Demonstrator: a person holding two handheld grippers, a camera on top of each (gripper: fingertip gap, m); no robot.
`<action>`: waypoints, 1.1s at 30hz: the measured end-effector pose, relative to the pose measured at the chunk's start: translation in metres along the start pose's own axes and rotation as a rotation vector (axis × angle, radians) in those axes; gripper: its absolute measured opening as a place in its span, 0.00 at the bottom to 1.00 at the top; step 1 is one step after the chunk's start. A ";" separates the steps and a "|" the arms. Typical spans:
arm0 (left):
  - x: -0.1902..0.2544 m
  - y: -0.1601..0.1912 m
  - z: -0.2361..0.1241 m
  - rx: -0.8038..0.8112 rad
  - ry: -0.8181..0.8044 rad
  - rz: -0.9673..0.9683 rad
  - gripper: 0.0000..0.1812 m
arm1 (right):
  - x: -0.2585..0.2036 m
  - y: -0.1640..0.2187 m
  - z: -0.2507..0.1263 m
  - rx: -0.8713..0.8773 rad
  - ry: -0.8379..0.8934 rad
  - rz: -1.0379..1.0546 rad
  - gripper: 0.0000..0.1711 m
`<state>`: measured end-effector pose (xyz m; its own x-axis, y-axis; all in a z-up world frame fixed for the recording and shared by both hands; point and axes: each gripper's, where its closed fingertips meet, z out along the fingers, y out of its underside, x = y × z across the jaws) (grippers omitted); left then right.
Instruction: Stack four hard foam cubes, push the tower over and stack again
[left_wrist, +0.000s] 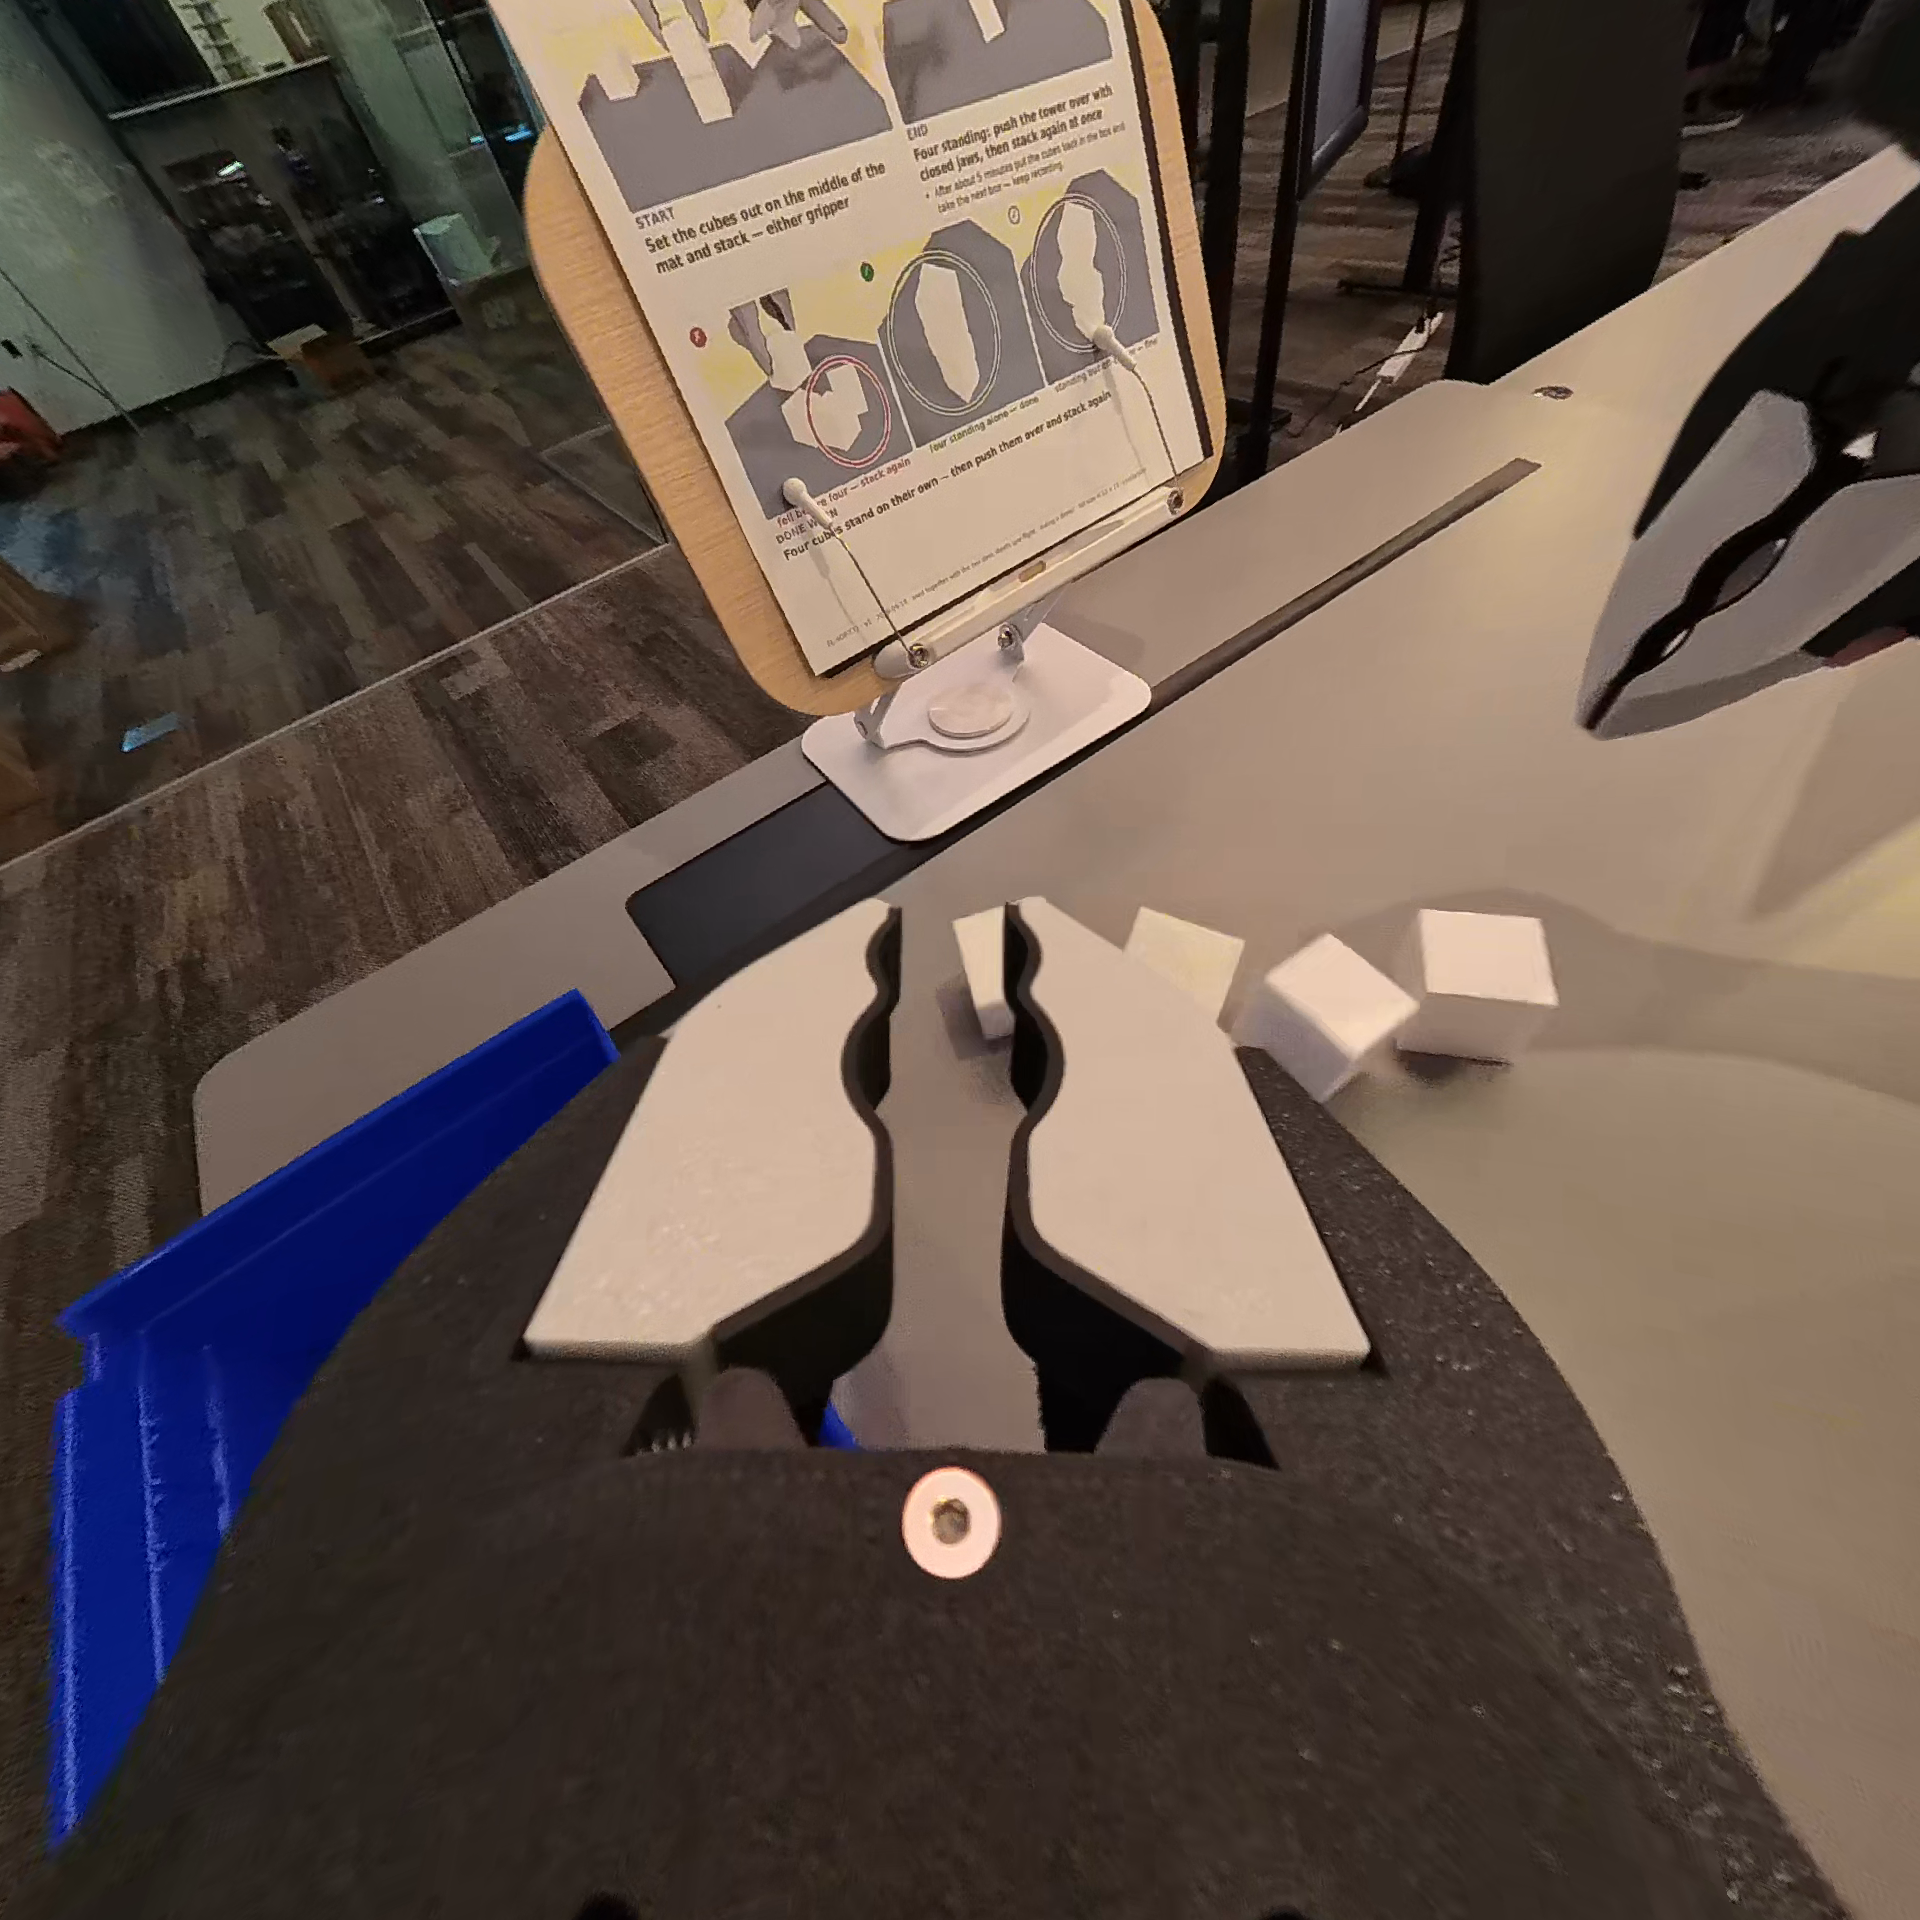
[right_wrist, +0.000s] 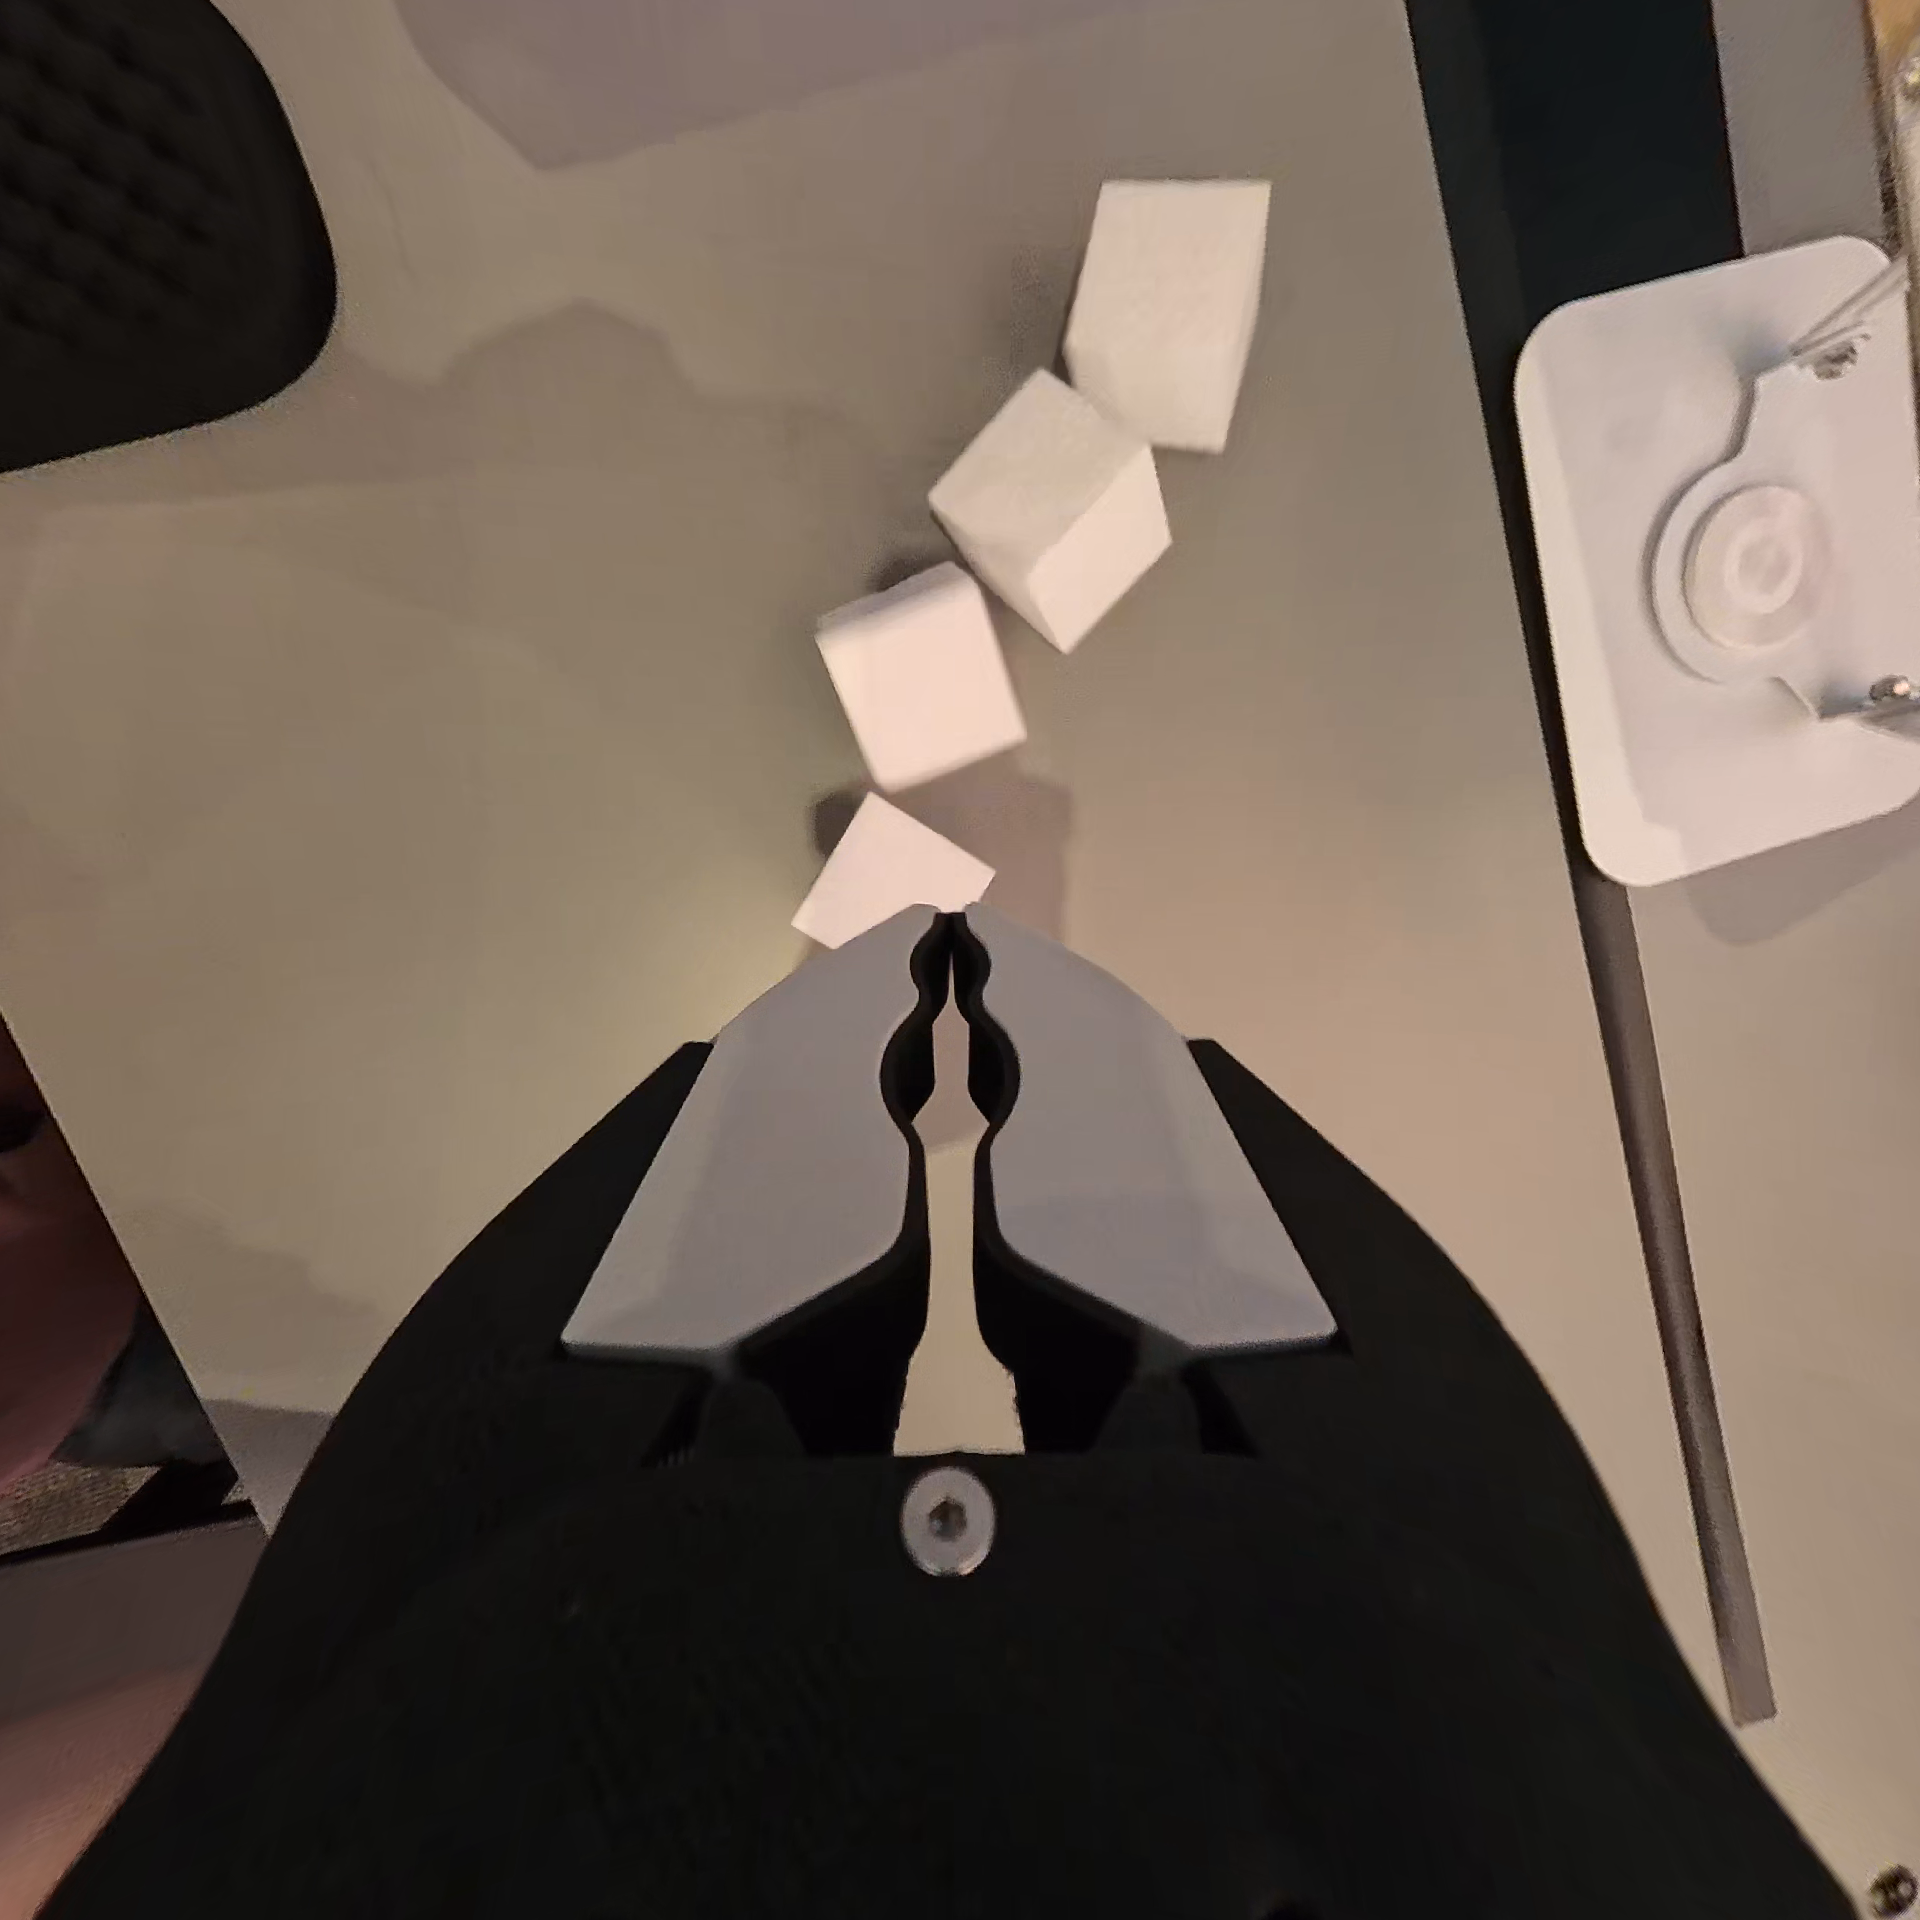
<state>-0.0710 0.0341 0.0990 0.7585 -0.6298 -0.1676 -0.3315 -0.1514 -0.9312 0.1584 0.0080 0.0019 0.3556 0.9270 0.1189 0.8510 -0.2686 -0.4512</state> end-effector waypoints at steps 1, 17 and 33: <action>0.000 -0.001 0.003 0.000 -0.009 0.005 0.12 | 0.002 0.006 -0.002 0.004 0.007 0.009 0.01; 0.025 0.037 0.098 -0.160 -0.007 0.176 0.29 | 0.065 0.079 -0.006 0.344 0.165 0.099 0.19; 0.092 0.106 0.187 -0.137 0.317 0.270 0.33 | 0.088 0.095 -0.024 0.501 0.085 0.215 0.20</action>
<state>0.0685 0.1019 -0.0759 0.4319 -0.8600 -0.2719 -0.5817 -0.0353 -0.8126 0.2799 0.0579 -0.0098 0.5484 0.8353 0.0393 0.4754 -0.2728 -0.8364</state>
